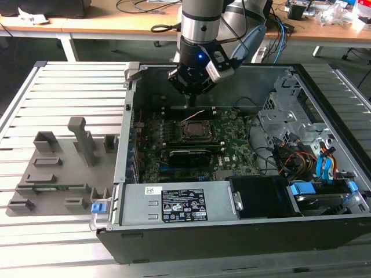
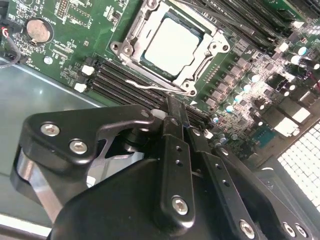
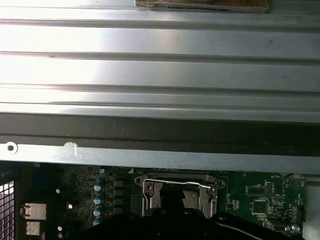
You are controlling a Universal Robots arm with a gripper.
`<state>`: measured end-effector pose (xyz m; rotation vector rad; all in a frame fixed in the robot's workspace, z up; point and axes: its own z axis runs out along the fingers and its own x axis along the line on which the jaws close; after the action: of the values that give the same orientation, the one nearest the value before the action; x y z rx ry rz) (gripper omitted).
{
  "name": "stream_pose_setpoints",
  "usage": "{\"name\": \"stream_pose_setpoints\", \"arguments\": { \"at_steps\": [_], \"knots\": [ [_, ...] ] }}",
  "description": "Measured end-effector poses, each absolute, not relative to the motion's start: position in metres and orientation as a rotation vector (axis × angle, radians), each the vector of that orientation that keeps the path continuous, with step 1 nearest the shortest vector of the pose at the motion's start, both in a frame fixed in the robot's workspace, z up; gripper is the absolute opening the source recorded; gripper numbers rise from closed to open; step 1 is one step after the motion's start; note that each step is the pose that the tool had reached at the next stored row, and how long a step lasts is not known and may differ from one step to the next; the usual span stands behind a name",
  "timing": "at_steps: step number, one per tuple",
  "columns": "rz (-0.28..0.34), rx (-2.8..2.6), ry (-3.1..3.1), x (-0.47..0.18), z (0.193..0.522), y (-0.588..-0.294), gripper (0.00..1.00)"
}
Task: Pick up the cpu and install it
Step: 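Install the first cpu locking lever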
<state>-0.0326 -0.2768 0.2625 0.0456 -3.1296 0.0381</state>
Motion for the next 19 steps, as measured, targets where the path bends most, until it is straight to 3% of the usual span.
{"name": "stream_pose_setpoints", "arguments": {
  "at_steps": [5, 9, 10, 12, 19],
  "knots": [
    [0.033, 0.046, -3.13, -0.033, 0.25, -0.277, 0.11],
    [-0.015, 0.046, -3.13, -0.042, 0.247, -0.277, 0.11],
    [-0.03, 0.047, -3.13, -0.046, 0.246, -0.277, 0.11],
    [-0.116, 0.047, -3.129, -0.05, 0.239, -0.277, 0.11],
    [-0.063, 0.076, -3.128, -0.047, 0.225, -0.279, 0.11]
  ]
}}
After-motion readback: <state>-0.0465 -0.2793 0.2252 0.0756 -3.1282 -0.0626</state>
